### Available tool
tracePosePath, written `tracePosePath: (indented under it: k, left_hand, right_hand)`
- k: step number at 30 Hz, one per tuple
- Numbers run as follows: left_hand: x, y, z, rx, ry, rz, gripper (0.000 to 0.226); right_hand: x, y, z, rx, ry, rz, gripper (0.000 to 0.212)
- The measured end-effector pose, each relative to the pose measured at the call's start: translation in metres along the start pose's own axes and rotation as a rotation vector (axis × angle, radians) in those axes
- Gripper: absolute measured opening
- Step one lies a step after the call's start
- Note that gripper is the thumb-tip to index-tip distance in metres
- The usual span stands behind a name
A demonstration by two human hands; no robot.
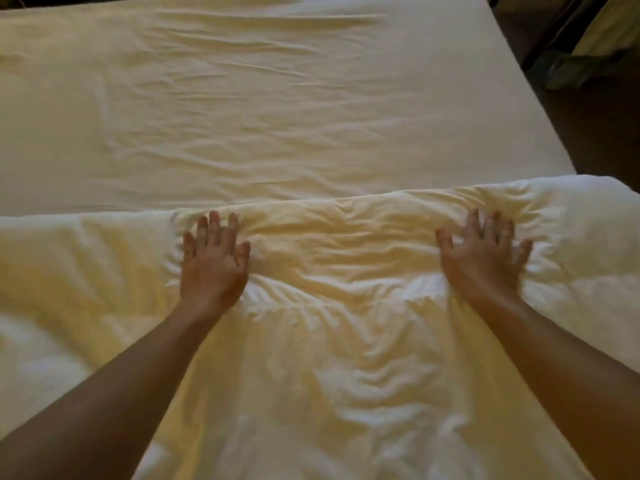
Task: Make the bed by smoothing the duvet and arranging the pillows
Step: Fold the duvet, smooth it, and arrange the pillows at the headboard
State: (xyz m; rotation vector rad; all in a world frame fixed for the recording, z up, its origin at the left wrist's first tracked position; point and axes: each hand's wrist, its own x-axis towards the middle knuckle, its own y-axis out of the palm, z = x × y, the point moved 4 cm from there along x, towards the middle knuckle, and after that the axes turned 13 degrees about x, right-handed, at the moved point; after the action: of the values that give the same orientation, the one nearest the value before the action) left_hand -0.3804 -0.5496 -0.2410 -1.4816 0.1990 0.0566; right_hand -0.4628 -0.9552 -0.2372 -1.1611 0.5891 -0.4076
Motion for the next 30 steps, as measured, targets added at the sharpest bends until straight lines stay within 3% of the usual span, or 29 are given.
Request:
tracePosePath:
  k: [3,7,10,15,19,23,26,30]
  left_hand:
    - [-0.065,-0.018,-0.016,-0.189,0.041,-0.036,0.067]
    - [-0.152,-0.028,-0.014,-0.395,-0.052,-0.015,0.063]
    - [-0.207,-0.033,-0.005,-0.449,-0.094,-0.009,0.063]
    - [-0.29,-0.039,0.012,-0.453,-0.095,0.07,0.058]
    - [-0.319,-0.045,0.064,-0.475,-0.202,0.05,0.054]
    - [-0.325,-0.047,0.121,-0.443,-0.187,0.023,0.054]
    - [-0.323,-0.041,0.17,-0.419,-0.175,-0.003,0.056]
    - [-0.314,-0.024,0.245,-0.366,-0.121,-0.035,0.054]
  right_hand:
    - [-0.059,-0.007,0.017,0.169,-0.092,0.001,0.073]
    - [-0.165,-0.007,0.042,0.383,-0.226,0.104,0.072]
    - [-0.236,0.001,0.055,0.481,-0.25,0.249,0.074]
    - [-0.323,0.018,0.072,0.448,-0.185,0.385,0.069]
    - [-0.369,0.029,0.104,0.446,-0.232,0.457,0.066]
    - [-0.411,0.04,0.158,0.497,-0.353,0.481,0.069]
    - [-0.445,0.055,0.204,0.534,-0.408,0.449,0.071]
    - [-0.496,0.079,0.263,0.586,-0.466,0.349,0.058]
